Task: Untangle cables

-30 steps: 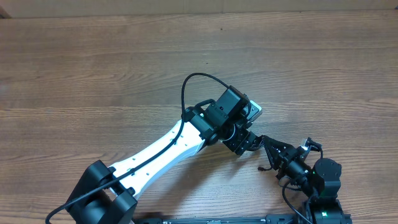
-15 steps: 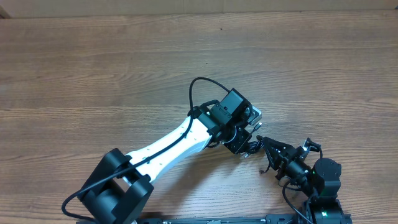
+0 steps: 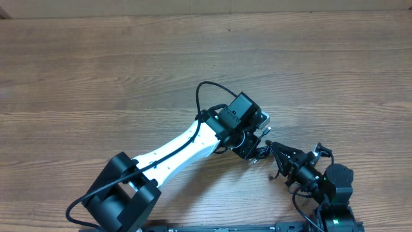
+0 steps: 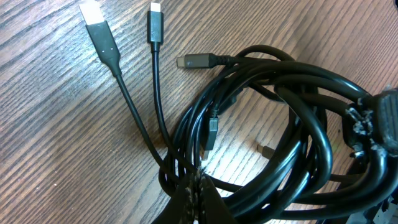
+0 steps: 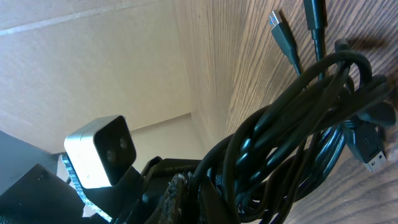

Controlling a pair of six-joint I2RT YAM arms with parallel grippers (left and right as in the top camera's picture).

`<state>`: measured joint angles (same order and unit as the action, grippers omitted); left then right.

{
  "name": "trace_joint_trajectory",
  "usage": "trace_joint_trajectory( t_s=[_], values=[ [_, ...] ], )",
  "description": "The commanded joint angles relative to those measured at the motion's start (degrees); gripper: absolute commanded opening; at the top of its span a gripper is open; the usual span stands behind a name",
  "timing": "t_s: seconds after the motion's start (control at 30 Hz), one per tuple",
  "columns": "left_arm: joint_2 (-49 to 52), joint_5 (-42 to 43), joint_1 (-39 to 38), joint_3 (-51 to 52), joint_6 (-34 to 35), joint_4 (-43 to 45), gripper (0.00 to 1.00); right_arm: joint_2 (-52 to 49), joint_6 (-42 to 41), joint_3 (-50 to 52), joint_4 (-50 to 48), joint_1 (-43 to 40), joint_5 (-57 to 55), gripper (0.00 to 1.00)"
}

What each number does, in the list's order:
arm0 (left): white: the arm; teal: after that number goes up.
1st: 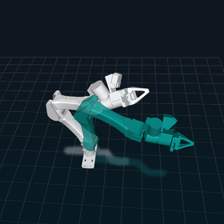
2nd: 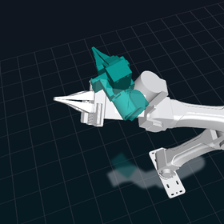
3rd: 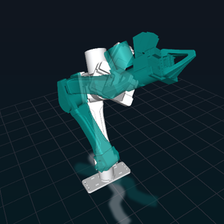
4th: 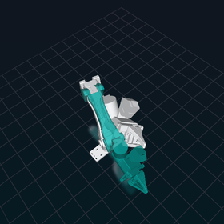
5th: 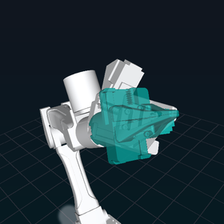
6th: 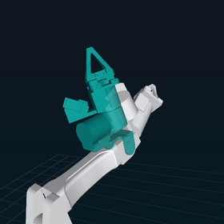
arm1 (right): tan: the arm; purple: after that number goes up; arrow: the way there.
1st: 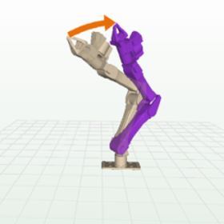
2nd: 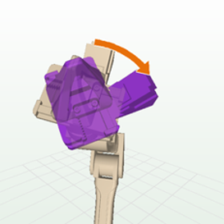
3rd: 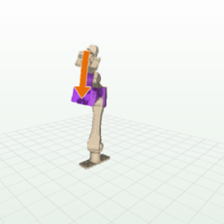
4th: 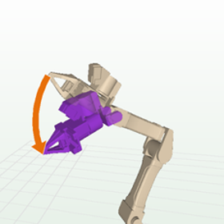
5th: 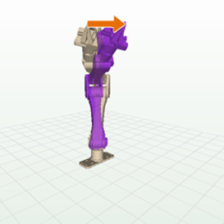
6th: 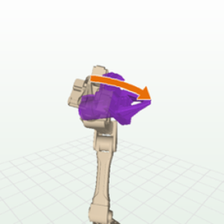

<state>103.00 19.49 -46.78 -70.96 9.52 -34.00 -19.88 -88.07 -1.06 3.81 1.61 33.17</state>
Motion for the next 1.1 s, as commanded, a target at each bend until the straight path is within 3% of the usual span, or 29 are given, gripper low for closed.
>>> trace_joint_trajectory(
  t_s=[0.0, 0.5, 0.87, 1.07],
  values=[
    [0.66, 0.02, -0.07, -0.46, 1.29, 0.22, 0.04, 0.17, 0.68, 0.59, -0.68, 0.33, -0.13, 0.05],
    [0.26, 1.7, 5.66, -1.75, 8.48, 0.22, 0.04, -2.34, 11.78, 0.59, -0.66, 0.31, -6.38, 0.05],
    [-0.61, 10.95, 12.28, -4.81, 8.72, 0.0, 0.04, -15.21, 19.37, 0.59, -0.66, 0.31, -8.11, 0.04],
    [-0.92, 15.61, 13.66, -5.22, 8.72, -0.22, 0.04, -23.37, 19.58, 0.59, -0.7, 0.33, -9.81, 0.04]
  ],
)
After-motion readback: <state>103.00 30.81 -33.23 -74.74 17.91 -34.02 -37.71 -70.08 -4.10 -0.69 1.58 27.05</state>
